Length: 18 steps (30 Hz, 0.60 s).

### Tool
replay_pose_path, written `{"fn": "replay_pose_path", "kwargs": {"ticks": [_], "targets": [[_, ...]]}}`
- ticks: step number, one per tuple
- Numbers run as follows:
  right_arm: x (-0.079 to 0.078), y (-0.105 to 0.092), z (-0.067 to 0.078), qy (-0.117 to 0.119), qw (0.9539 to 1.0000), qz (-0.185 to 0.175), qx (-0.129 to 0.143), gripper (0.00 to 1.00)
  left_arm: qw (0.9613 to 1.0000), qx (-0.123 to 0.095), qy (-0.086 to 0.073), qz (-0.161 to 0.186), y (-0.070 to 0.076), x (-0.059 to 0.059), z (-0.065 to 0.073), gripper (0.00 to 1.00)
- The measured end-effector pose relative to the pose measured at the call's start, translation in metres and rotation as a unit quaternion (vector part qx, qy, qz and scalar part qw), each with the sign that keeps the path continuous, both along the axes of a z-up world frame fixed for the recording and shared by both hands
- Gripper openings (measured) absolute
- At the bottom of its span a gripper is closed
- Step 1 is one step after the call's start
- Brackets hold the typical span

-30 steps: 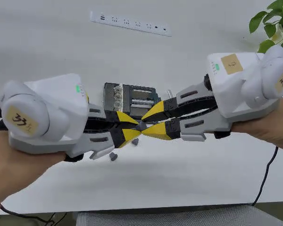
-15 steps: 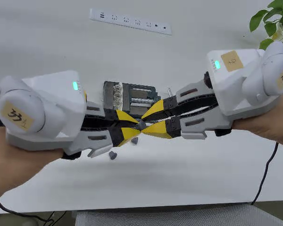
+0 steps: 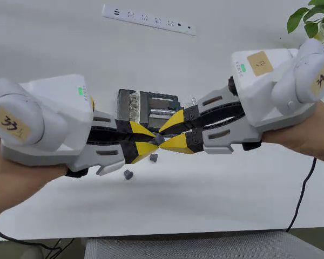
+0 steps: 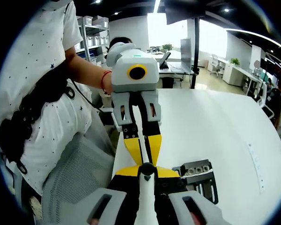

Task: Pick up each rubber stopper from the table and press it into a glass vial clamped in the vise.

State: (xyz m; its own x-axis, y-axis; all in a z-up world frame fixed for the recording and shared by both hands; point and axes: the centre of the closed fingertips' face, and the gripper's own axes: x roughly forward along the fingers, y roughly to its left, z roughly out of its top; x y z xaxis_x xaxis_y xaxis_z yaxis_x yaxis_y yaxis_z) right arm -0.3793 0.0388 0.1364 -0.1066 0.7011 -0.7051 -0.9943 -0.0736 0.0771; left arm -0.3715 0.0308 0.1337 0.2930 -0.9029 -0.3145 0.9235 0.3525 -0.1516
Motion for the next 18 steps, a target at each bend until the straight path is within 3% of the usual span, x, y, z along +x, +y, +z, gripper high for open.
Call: {"fn": "replay_pose_path", "kwargs": {"ticks": [8, 12, 18], "targets": [[0.001, 0.004, -0.003, 0.01, 0.9999, -0.002, -0.006, 0.06, 0.9999, 0.0, -0.011, 0.001, 0.003, 0.0, -0.002, 0.04], [0.004, 0.006, -0.003, 0.011, 0.9999, -0.002, -0.007, 0.06, 0.9999, -0.005, -0.012, 0.006, 0.005, 0.0, -0.002, 0.1], [0.018, 0.009, 0.001, 0.007, 0.9999, -0.005, -0.009, 0.06, 0.9997, 0.003, -0.013, 0.021, 0.018, 0.005, -0.008, 0.16]]}}
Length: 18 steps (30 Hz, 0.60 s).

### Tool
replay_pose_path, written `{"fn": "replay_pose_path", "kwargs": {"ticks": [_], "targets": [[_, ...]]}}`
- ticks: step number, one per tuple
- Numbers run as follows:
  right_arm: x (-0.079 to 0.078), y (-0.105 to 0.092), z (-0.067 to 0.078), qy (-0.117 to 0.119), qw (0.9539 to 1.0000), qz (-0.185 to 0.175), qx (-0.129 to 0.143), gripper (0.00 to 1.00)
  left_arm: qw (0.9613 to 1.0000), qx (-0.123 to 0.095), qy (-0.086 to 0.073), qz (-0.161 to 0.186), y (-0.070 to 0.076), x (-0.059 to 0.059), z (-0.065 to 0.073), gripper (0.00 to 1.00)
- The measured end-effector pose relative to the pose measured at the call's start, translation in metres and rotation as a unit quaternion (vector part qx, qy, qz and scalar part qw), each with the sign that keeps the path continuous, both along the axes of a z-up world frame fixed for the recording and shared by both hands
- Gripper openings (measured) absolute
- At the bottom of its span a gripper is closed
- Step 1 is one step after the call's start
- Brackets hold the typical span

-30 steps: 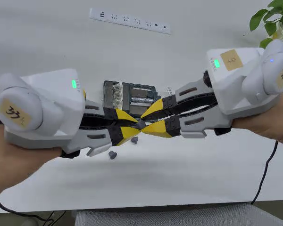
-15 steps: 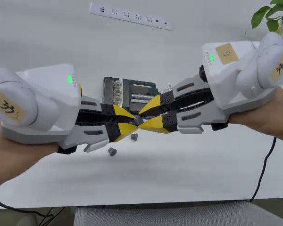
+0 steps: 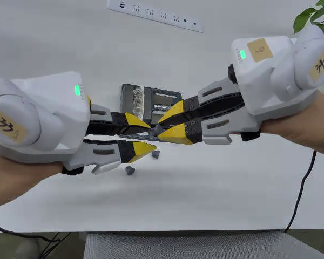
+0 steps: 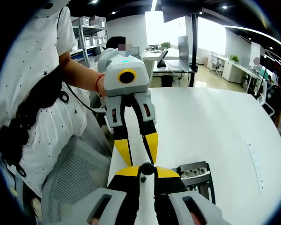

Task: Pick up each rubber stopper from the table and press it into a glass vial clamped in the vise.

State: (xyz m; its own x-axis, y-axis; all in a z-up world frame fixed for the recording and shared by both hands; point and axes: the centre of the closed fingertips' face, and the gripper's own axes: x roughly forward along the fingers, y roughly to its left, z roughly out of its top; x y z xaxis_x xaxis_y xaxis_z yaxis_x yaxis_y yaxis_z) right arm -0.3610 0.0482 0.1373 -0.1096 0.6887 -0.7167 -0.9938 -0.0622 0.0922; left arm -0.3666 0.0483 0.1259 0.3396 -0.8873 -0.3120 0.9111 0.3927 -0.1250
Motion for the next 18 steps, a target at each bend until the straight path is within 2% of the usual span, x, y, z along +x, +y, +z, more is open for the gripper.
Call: {"fn": "replay_pose_path", "kwargs": {"ticks": [9, 18], "targets": [[0.035, 0.004, -0.002, -0.021, 0.9992, -0.026, -0.02, 0.06, 0.9991, 0.01, 0.003, 0.041, 0.027, 0.014, -0.007, 0.28], [0.081, 0.009, -0.02, -0.043, 0.9957, -0.047, -0.067, 0.06, 0.9977, 0.023, 0.007, 0.063, 0.047, 0.025, -0.02, 0.4]]}}
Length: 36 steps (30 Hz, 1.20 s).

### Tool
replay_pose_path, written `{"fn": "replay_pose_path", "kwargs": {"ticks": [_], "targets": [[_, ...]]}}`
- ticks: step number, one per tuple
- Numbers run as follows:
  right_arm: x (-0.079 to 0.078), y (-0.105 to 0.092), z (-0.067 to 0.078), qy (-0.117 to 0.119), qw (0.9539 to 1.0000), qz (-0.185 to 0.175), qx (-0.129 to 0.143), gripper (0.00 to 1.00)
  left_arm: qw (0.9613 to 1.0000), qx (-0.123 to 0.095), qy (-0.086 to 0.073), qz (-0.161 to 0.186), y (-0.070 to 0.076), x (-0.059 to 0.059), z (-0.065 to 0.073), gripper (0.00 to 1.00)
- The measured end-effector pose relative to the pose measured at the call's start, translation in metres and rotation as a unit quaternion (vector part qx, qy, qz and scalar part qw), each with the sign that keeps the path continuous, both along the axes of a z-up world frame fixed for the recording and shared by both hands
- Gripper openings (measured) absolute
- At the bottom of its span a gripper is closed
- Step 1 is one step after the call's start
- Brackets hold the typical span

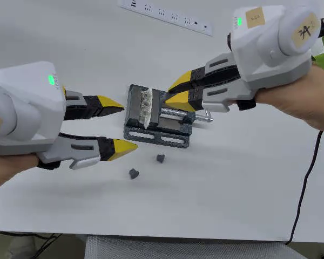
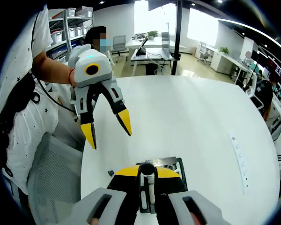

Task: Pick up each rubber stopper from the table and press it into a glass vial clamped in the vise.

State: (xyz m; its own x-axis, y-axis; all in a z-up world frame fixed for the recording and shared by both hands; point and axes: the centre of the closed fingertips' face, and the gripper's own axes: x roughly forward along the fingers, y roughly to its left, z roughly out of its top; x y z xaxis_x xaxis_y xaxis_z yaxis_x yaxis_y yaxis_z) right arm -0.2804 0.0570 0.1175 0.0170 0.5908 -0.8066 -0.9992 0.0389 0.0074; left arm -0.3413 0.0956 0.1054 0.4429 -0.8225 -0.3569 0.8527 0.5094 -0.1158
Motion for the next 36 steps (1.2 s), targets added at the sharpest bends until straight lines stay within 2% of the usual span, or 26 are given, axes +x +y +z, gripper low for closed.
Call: {"fn": "replay_pose_path", "kwargs": {"ticks": [7, 9, 13, 17, 19, 24, 31, 36], "targets": [[0.025, 0.005, -0.022, -0.007, 0.9991, 0.006, -0.041, 0.06, 1.0, 0.003, -0.001, 0.004, 0.004, 0.007, -0.007, 0.54], [0.029, 0.007, -0.027, -0.005, 0.9989, 0.004, -0.047, 0.06, 1.0, 0.003, -0.002, 0.001, 0.005, 0.007, -0.008, 0.55], [0.034, 0.009, -0.038, -0.013, 0.9967, 0.021, -0.077, 0.06, 1.0, 0.001, -0.005, 0.002, 0.006, 0.011, -0.013, 0.66], [0.04, 0.01, -0.049, -0.011, 0.9954, 0.026, -0.092, 0.06, 1.0, -0.001, -0.002, -0.001, 0.005, 0.012, -0.015, 0.69], [0.042, 0.011, -0.054, -0.006, 0.9948, 0.027, -0.098, 0.06, 1.0, -0.004, -0.002, -0.001, 0.005, 0.012, -0.016, 0.72], [0.042, 0.011, -0.065, -0.002, 0.9924, 0.035, -0.118, 0.06, 0.9998, -0.015, -0.015, 0.0, 0.006, 0.017, -0.015, 0.8], [0.045, 0.013, -0.075, 0.0, 0.9898, 0.044, -0.136, 0.06, 0.9998, -0.018, -0.011, -0.004, 0.006, 0.02, -0.021, 0.88], [0.047, 0.016, -0.08, 0.001, 0.9887, 0.048, -0.142, 0.06, 0.9998, -0.02, -0.009, -0.002, 0.007, 0.022, -0.022, 0.9]]}}
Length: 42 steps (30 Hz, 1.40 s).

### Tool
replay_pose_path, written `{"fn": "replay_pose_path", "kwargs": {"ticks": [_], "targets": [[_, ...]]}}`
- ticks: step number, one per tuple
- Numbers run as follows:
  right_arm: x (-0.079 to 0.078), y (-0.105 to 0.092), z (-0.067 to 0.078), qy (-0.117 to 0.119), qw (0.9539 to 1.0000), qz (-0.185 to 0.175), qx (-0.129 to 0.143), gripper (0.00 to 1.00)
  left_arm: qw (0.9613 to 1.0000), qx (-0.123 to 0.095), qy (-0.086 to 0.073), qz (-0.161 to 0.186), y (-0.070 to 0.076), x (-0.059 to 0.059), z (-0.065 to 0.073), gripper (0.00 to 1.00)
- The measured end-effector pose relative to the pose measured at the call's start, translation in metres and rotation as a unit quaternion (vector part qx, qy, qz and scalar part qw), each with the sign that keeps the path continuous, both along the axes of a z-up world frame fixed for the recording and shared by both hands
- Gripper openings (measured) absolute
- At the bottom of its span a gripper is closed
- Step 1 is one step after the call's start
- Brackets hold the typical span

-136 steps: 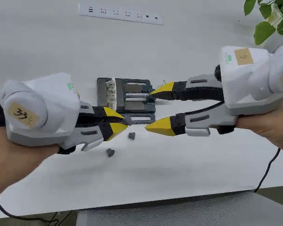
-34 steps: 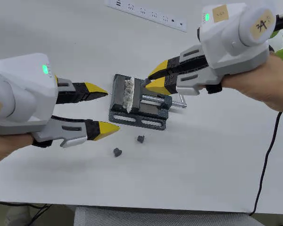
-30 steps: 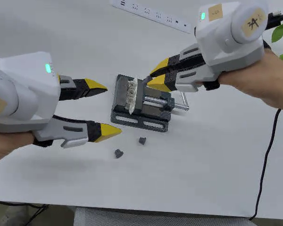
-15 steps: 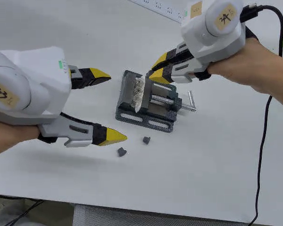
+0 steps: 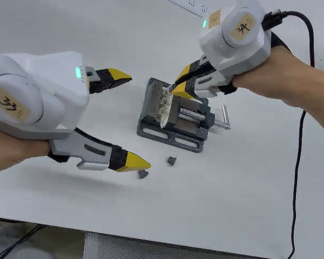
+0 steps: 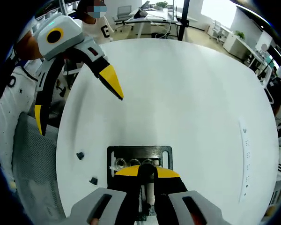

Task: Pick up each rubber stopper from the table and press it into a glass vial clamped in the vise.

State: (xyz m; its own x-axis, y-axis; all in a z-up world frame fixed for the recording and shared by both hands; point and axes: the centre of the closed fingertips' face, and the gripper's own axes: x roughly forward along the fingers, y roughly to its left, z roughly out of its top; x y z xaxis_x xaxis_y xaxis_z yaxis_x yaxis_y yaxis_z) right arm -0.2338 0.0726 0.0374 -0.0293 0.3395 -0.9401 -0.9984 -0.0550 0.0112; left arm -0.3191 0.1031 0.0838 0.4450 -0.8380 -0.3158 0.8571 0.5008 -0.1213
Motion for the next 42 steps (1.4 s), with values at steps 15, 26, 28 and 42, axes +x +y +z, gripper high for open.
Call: {"fn": "replay_pose_path", "kwargs": {"ticks": [15, 26, 28, 42], "targets": [[0.002, -0.002, -0.006, 0.001, 0.9999, 0.007, -0.014, 0.05, 1.0, -0.007, 0.003, 0.001, -0.001, -0.001, -0.001, 0.89], [0.002, -0.001, -0.009, -0.011, 0.9993, 0.022, -0.029, 0.05, 0.9999, -0.01, 0.005, 0.0, -0.002, -0.001, -0.002, 0.87], [0.001, -0.001, -0.009, -0.016, 0.999, 0.025, -0.035, 0.05, 0.9999, -0.009, 0.007, 0.0, -0.002, -0.001, -0.003, 0.87], [0.002, -0.001, -0.011, -0.02, 0.9985, 0.014, -0.049, 0.04, 0.9998, -0.015, 0.01, -0.001, -0.006, -0.001, -0.003, 0.86]]}}
